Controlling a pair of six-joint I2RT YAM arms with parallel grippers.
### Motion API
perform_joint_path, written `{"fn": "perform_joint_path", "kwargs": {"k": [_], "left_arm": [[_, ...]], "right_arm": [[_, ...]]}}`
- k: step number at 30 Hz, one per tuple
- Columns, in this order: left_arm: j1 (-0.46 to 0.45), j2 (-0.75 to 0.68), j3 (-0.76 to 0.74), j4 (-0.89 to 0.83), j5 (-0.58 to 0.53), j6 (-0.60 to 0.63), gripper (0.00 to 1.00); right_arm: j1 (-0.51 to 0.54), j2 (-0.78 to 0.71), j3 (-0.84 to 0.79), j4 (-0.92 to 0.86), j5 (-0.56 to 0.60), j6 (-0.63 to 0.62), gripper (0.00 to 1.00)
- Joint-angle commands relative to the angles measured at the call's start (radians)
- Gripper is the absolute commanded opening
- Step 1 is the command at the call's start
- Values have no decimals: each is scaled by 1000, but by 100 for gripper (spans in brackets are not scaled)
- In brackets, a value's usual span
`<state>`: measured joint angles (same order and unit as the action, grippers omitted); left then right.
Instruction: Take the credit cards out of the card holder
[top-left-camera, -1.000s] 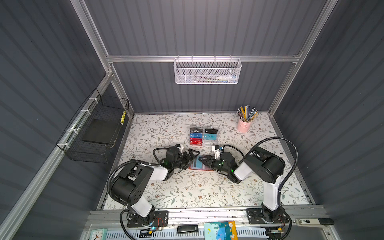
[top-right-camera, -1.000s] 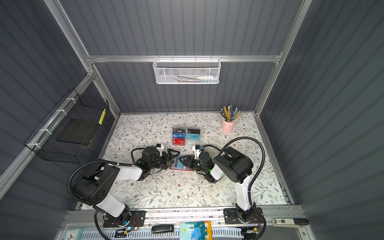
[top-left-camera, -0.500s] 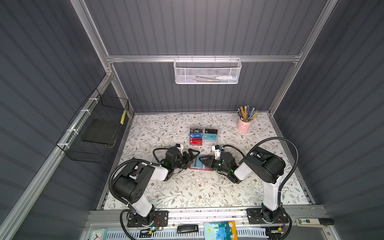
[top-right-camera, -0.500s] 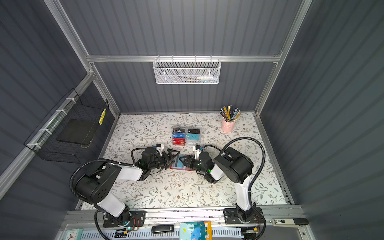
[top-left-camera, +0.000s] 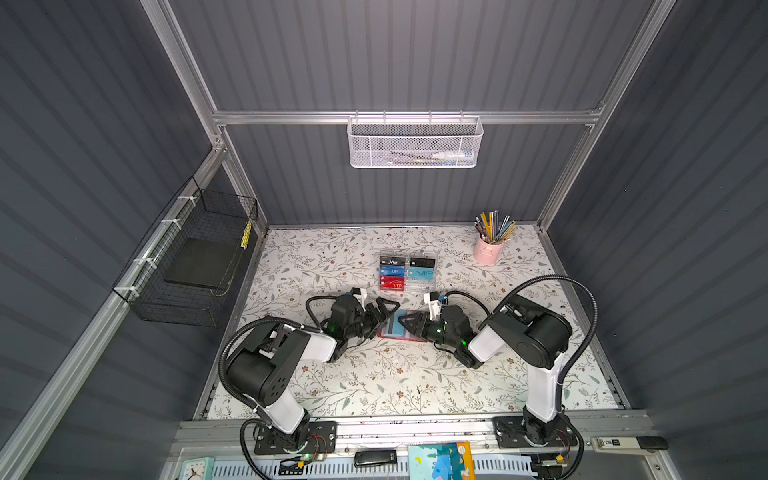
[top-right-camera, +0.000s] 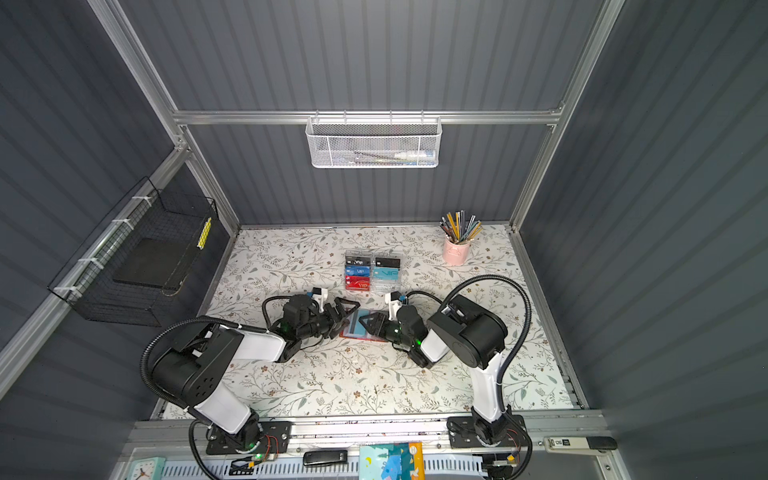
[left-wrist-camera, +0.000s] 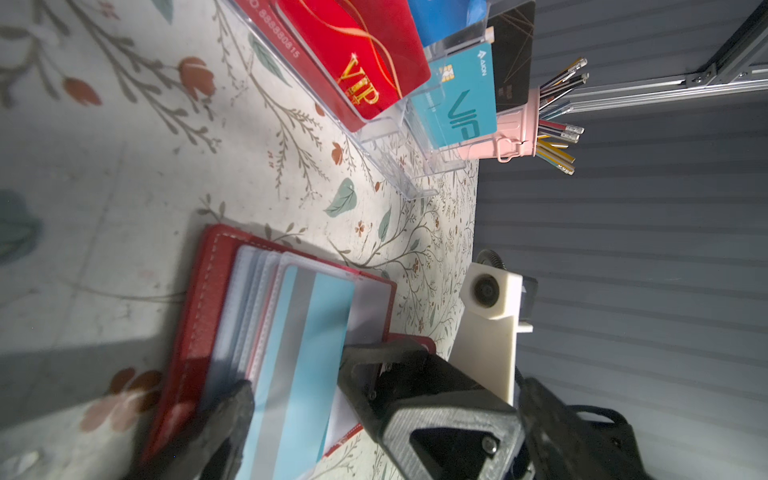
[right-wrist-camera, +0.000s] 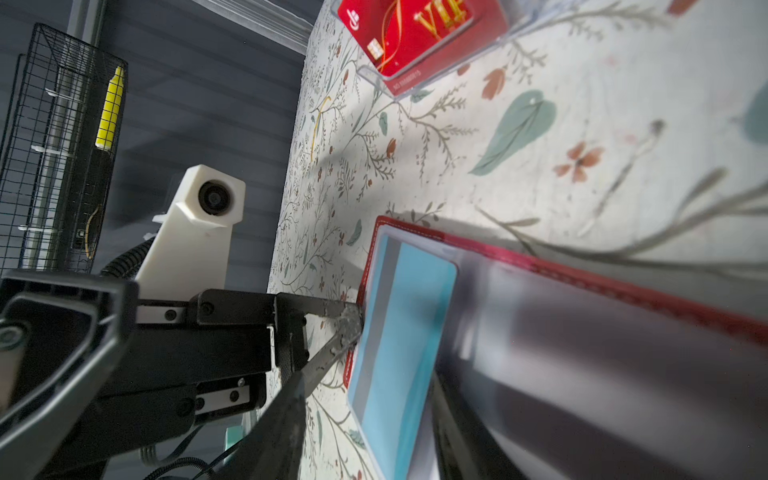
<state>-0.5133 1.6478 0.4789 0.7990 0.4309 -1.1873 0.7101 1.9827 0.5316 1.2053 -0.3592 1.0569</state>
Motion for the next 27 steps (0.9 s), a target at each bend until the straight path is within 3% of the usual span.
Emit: {"fn": "perform_joint_path", "kwargs": {"k": [1, 13, 20, 27], "left_arm": [[-5, 30, -30, -67, 20, -9, 100], [-6, 44, -39, -47, 20, -17, 100], [-6, 46, -46, -41, 18, -17, 100], [-7, 44, -45, -40, 21, -18, 100]], "right_arm": [[20, 13, -33, -38, -31, 6, 49], [33, 54, -58, 114, -65, 52, 44], [32, 56, -61, 128, -69, 52, 33], [34, 51, -73, 128, -70, 46, 31]]}}
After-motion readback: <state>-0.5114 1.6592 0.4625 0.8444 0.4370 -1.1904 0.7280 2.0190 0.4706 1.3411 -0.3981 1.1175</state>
